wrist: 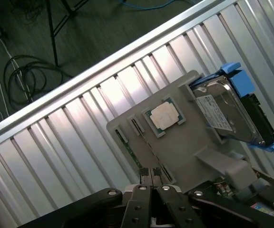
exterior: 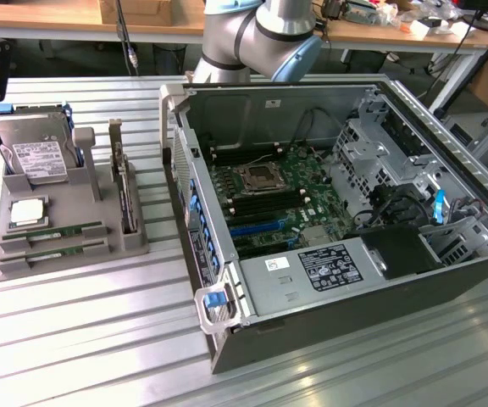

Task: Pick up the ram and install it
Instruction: 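Pick up the ram and move it above insertion slot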

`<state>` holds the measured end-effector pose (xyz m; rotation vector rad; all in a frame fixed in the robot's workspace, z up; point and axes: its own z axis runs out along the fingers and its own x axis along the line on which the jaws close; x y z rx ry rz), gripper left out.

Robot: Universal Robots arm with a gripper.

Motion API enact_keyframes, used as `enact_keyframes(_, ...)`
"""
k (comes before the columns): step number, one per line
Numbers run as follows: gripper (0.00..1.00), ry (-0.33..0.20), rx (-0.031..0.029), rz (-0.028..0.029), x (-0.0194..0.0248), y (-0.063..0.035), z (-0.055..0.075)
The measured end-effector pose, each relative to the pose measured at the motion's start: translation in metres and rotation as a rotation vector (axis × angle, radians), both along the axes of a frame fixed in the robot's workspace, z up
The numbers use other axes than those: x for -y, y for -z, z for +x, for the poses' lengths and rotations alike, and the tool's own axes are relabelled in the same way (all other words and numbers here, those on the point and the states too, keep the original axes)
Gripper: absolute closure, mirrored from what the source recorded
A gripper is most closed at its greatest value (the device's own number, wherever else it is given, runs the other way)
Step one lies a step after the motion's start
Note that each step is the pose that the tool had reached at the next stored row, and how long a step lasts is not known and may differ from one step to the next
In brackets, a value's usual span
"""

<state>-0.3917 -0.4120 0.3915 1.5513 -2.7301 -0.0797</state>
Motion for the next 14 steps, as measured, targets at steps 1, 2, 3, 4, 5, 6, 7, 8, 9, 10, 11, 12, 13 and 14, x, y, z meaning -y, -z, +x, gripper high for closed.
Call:
enact_keyframes(1,0.90,-0.008,0.0000,0.0000,0.0000,0.0000,0.0000)
enact_keyframes(2,0.90,-0.015,0.0000,0.0000,0.0000,0.0000,0.0000)
enact_keyframes(3,0.90,-0.023,0.0000,0.0000,0.0000,0.0000,0.0000)
enact_keyframes(4,0.90,-0.029,0.0000,0.0000,0.0000,0.0000,0.0000)
enact_keyframes(5,0.90,-0.038,0.0000,0.0000,0.0000,0.0000,0.0000)
enact_keyframes(6,0.90,-0.043,0.0000,0.0000,0.0000,0.0000,0.0000)
enact_keyframes(7,0.90,-0.047,0.0000,0.0000,0.0000,0.0000,0.0000)
enact_keyframes(8,0.90,-0.054,0.0000,0.0000,0.0000,0.0000,0.0000)
enact_keyframes(9,0.90,-0.065,0.0001,0.0000,0.0000,0.0000,0.0000)
enact_keyframes(10,0.90,-0.070,0.0000,0.0000,0.0000,0.0000,0.0000)
enact_keyframes(11,0.90,-0.075,0.0000,0.0000,0.0000,0.0000,0.0000)
enact_keyframes(12,0.90,-0.087,0.0000,0.0000,0.0000,0.0000,0.0000)
enact_keyframes(13,0.90,-0.103,0.0000,0.0000,0.0000,0.0000,0.0000)
enact_keyframes(14,0.90,-0.113,0.0000,0.0000,0.0000,0.0000,0.0000)
